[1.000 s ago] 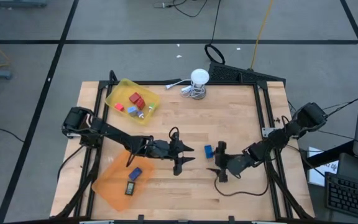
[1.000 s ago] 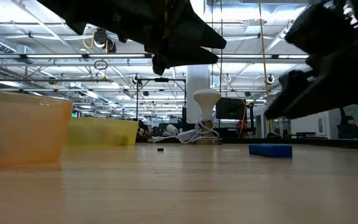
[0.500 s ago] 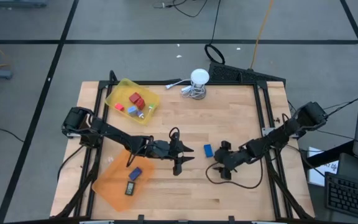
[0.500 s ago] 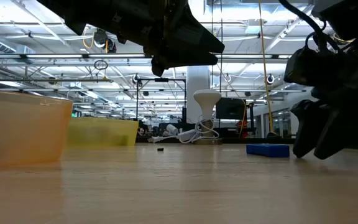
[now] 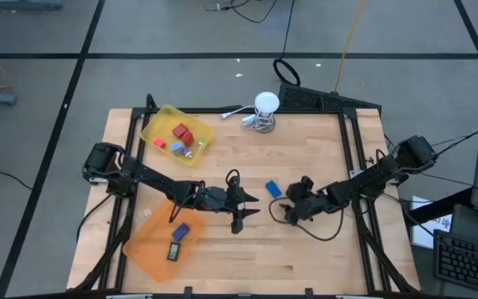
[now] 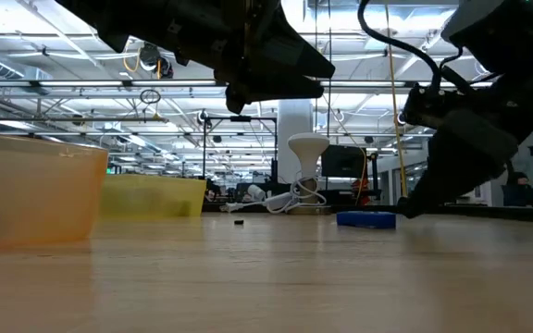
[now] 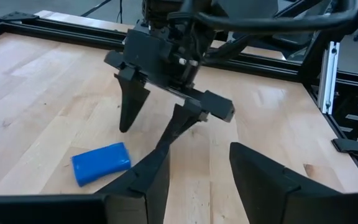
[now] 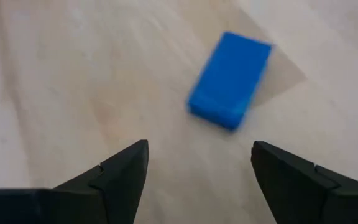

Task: Pick & Place Office items
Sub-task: Put the blue digital timer into the orange bin

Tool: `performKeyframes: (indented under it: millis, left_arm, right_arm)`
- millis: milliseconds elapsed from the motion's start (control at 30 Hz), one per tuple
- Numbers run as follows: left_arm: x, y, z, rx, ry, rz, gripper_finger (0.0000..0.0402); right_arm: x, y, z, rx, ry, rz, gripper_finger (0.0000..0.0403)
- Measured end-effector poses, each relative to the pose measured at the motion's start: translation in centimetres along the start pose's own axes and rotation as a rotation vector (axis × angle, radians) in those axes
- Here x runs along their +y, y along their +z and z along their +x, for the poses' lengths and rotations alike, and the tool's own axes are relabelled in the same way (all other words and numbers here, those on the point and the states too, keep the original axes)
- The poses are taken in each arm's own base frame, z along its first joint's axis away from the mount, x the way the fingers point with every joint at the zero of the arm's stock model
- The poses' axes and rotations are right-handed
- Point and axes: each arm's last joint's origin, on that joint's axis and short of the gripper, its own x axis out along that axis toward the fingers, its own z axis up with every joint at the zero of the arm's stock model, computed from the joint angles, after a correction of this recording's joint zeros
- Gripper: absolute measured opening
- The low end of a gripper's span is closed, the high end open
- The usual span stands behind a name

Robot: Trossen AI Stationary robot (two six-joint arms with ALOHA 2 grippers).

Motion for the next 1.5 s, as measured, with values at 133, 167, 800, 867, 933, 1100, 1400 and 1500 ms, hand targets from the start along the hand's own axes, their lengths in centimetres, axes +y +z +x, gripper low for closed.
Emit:
performKeyframes:
  millis: [133, 167, 800, 867, 933, 1100, 1400, 1500]
  left_arm:
    - [0.0, 0.0, 0.0, 0.000, 0.000, 0.000, 0.0176]
    - [0.0, 0.0, 0.0, 0.000, 0.000, 0.001, 0.0177]
    - [0.1, 0.0, 0.0, -0.001, 0.003, 0.001, 0.0138]
    - [0.1, 0.0, 0.0, -0.001, 0.003, 0.001, 0.0136]
    - [0.1, 0.0, 0.0, -0.001, 0.003, 0.001, 0.0136]
    - [0.1, 0.0, 0.0, 0.000, 0.003, -0.002, 0.0136]
    - [0.1, 0.0, 0.0, 0.000, 0.003, -0.022, 0.0136]
    - [0.1, 0.0, 0.0, 0.001, 0.003, -0.022, 0.0136]
  right_arm:
    - [0.5, 0.6, 0.0, -0.024, 0.082, 0.047, 0.0274]
    - [0.6, 0.7, 0.0, -0.040, 0.088, 0.038, 0.0274]
    - [0.2, -0.4, 3.7, -0.110, -0.087, -0.113, 0.0264]
    - [0.2, -0.2, 3.5, -0.106, -0.076, -0.126, 0.0251]
    - [0.3, -0.1, 3.3, -0.110, -0.068, -0.141, 0.0234]
    - [0.2, 0.0, 3.1, -0.118, -0.082, -0.154, 0.0180]
    - [0.2, 0.1, 3.1, -0.120, -0.075, -0.194, 0.0088]
    - [0.3, 0.1, 3.1, -0.121, -0.070, -0.194, 0.0067]
